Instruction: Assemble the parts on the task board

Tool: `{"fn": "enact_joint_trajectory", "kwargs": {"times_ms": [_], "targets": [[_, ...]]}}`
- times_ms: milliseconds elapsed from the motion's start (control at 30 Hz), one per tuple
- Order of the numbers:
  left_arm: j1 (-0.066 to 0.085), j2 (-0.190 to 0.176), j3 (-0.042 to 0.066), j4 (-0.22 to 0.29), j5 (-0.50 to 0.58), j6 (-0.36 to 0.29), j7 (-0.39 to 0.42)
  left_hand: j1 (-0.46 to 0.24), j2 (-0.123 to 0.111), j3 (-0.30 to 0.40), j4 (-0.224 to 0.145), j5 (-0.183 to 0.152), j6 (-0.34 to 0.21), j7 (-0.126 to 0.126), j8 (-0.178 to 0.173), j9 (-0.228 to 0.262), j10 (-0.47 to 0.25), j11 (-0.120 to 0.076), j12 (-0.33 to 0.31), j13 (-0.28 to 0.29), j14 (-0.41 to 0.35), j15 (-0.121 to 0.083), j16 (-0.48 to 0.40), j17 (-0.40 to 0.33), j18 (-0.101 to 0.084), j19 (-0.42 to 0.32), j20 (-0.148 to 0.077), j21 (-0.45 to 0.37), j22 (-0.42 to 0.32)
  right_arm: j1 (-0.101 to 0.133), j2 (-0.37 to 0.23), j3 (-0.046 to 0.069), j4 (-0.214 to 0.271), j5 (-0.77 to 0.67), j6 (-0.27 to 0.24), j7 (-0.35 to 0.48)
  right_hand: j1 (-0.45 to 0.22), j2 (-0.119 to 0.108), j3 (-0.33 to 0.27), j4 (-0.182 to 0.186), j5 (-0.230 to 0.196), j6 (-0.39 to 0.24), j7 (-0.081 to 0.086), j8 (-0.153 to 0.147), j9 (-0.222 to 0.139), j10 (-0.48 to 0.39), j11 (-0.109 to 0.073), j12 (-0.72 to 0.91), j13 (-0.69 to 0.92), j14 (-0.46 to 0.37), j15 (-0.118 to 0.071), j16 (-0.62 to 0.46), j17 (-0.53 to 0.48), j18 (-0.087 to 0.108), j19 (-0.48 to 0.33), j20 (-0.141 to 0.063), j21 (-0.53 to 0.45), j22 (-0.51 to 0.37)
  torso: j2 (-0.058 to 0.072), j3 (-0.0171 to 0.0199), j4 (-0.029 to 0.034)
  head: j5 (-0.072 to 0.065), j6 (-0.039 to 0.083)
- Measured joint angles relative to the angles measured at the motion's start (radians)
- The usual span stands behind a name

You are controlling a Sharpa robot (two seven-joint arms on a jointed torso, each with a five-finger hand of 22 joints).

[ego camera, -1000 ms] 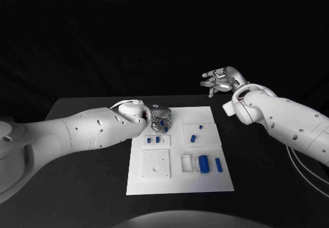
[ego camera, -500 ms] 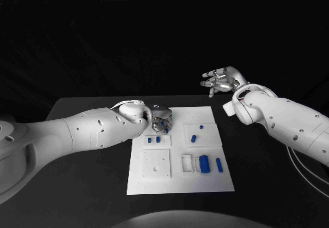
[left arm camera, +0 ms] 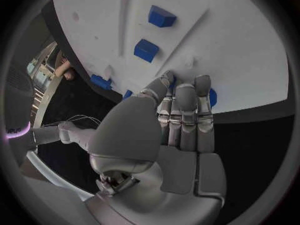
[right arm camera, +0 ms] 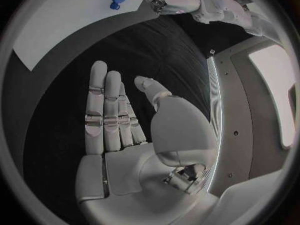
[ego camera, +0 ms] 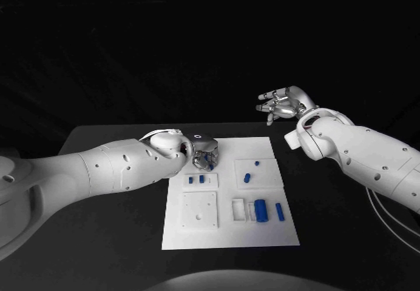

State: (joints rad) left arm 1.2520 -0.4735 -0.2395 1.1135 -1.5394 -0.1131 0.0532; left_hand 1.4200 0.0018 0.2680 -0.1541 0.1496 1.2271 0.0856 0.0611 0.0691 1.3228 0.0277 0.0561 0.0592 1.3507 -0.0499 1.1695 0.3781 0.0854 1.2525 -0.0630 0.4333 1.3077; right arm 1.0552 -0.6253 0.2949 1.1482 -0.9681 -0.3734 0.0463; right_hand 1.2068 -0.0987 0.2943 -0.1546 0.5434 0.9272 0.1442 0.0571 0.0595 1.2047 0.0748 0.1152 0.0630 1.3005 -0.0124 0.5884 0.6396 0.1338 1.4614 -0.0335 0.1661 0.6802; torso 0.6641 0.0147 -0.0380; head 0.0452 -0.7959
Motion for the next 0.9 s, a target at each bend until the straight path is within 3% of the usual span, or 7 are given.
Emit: {"fn": "enact_joint_trajectory", "kwargs": {"times_ms": [133,500,700,900], "targets": [[-0.001,-0.027,0.004,0.030,0.010,-0.010,-0.001,-0.001,0.001,0.004,0.003,-0.004,0.000,0.000,0.000,0.000,0.000,0.000,0.000,0.000,0.004,-0.003,0.000,0.000,0.000,0.000,0.000,0.000,0.000,0.000,-0.001,0.000,0.000,0.000,0.000,0.000,0.000,0.000,0.000,0.000,0.000,0.000,0.000,0.000,0.000,0.000,0.000,0.000,0.000,-0.003,0.003,0.000,-0.001,0.000,0.000,0.000,0.000,-0.001,-0.001,0.0002,0.0001,0.000,0.002],[0.001,-0.110,0.061,0.124,0.087,-0.016,-0.005,-0.007,-0.004,0.005,0.003,-0.011,0.000,0.000,0.000,-0.001,0.000,0.000,0.000,0.003,0.004,-0.004,0.000,0.000,0.000,0.000,0.000,0.000,0.000,0.000,-0.007,0.000,0.000,0.000,0.001,0.001,0.000,0.000,0.000,0.000,0.005,0.000,0.000,0.000,0.000,0.000,0.000,0.000,0.000,-0.003,0.003,0.005,-0.003,0.000,0.000,0.000,0.000,-0.001,-0.001,0.0004,0.0019,-0.002,0.004],[0.004,-0.158,0.070,0.161,0.134,-0.010,-0.012,-0.007,-0.004,0.001,0.006,-0.011,0.002,0.002,-0.003,-0.001,0.000,0.000,0.000,0.003,0.004,-0.004,-0.004,0.000,0.000,0.000,0.000,0.000,0.000,0.000,-0.010,0.000,-0.002,0.000,0.001,0.001,0.000,0.000,0.000,0.000,0.006,0.000,0.000,0.000,0.001,0.000,0.000,0.000,0.000,-0.003,0.003,0.006,-0.004,0.000,0.000,0.000,0.000,-0.001,-0.001,0.0004,0.0028,0.000,0.002],[0.006,-0.187,0.071,0.170,0.165,0.006,-0.019,-0.007,-0.005,0.000,0.008,-0.011,0.002,0.002,0.000,-0.001,0.000,0.000,0.000,0.003,0.004,-0.004,-0.005,0.000,0.000,0.000,0.000,0.000,0.000,0.000,-0.012,0.000,-0.004,0.000,0.002,0.001,0.000,0.000,0.000,0.000,0.007,0.000,0.000,0.000,0.001,0.000,0.000,0.000,0.000,-0.003,0.003,0.006,-0.004,0.000,0.000,0.000,0.000,-0.001,-0.001,-0.0007,0.0026,-0.001,0.000]]}}
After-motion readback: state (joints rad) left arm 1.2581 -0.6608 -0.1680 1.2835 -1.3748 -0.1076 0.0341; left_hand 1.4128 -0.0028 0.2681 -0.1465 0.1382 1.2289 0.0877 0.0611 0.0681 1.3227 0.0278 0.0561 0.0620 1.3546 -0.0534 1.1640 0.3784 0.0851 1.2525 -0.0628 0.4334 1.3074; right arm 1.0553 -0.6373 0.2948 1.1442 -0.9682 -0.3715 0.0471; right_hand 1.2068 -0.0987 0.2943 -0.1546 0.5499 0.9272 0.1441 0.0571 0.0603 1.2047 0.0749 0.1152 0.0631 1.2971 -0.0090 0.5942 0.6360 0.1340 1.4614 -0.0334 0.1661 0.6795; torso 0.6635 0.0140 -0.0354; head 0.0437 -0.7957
